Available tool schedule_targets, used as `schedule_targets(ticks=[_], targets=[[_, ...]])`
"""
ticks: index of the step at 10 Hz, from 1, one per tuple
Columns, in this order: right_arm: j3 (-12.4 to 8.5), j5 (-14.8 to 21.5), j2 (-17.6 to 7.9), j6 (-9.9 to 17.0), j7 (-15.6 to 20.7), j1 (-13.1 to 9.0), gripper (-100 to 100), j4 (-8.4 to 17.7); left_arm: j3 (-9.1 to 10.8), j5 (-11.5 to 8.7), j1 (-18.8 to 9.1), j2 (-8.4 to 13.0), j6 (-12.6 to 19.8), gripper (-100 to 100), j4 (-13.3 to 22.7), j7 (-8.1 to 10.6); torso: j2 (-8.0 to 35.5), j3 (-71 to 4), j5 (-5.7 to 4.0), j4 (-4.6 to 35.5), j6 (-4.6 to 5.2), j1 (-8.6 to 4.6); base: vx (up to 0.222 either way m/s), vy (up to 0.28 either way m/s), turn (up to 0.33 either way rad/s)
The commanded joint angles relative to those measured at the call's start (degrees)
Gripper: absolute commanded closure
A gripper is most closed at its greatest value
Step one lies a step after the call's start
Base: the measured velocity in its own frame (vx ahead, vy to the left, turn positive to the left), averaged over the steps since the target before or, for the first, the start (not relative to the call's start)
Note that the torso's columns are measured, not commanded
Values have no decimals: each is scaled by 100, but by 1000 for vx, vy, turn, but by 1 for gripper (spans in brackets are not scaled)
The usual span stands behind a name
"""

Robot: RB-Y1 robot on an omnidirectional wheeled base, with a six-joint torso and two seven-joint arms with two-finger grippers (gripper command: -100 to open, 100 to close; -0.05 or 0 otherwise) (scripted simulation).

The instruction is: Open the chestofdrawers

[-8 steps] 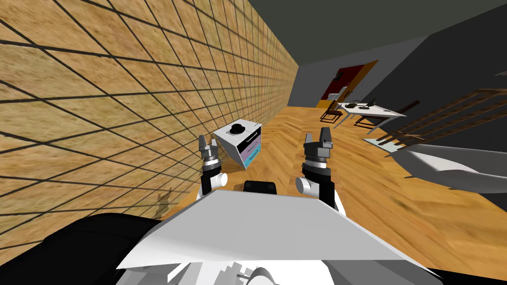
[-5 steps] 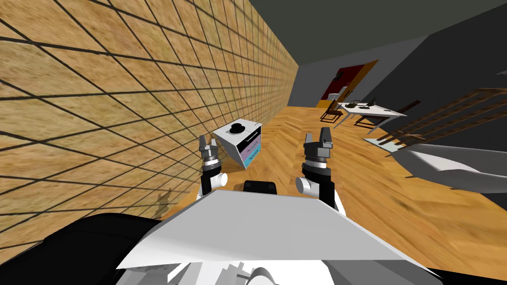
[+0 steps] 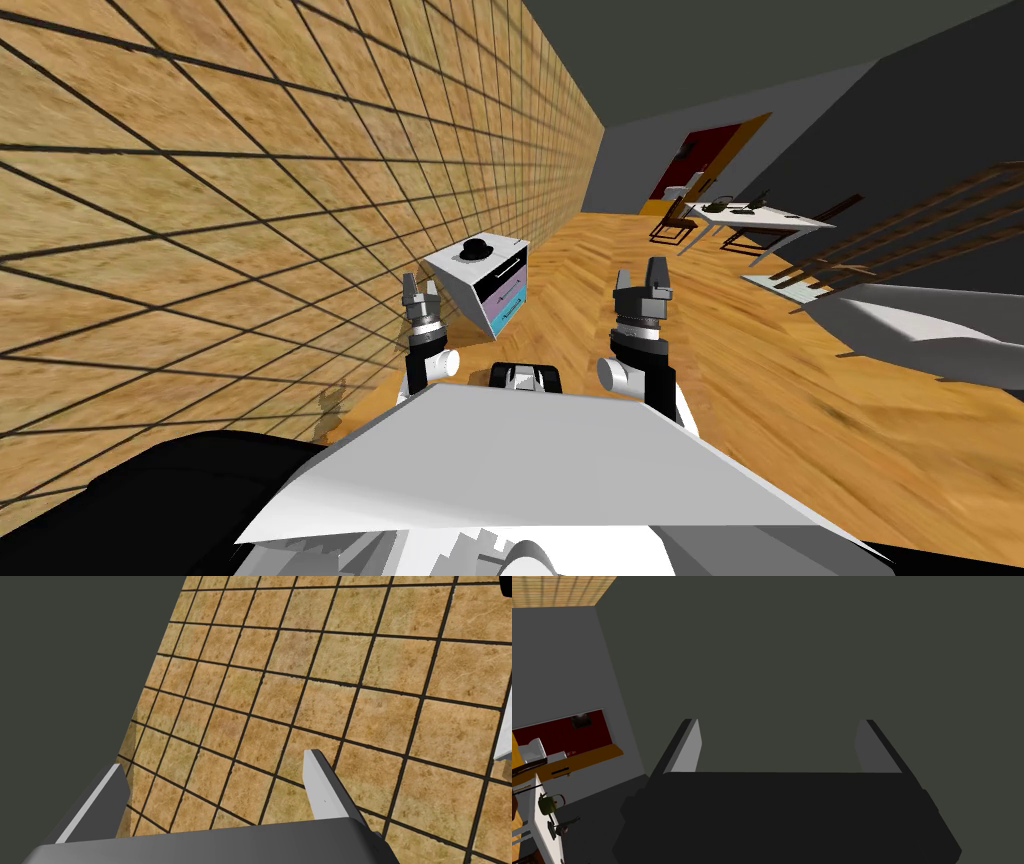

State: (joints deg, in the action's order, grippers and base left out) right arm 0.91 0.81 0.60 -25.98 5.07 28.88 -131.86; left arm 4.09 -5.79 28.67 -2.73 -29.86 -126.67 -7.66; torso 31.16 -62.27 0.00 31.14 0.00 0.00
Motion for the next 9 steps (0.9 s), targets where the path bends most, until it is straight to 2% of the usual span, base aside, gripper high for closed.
schedule_targets(ticks=[1,2,3,6,9], targets=[[0,0,0,0,0,0,0,0,0,0,0,0,0,0,0,0,423,-846,0,423,0,0,0,0,0],[0,0,0,0,0,0,0,0,18,-24,-2,251,-10,-100,45,13,846,-1692,0,846,0,0,35,-14,24],[0,0,0,0,0,1,0,2,35,-47,-4,424,-19,-100,91,25,1031,-2091,0,1033,0,-2,54,-37,37],[0,0,1,0,0,2,0,3,109,-146,-16,853,-56,-100,305,79,1091,-2241,-2,1107,0,-8,110,-62,54],[1,0,1,0,0,3,0,2,208,-278,-33,1092,-103,-100,596,151,1109,-2231,-1,1114,0,-2,139,-88,72]])
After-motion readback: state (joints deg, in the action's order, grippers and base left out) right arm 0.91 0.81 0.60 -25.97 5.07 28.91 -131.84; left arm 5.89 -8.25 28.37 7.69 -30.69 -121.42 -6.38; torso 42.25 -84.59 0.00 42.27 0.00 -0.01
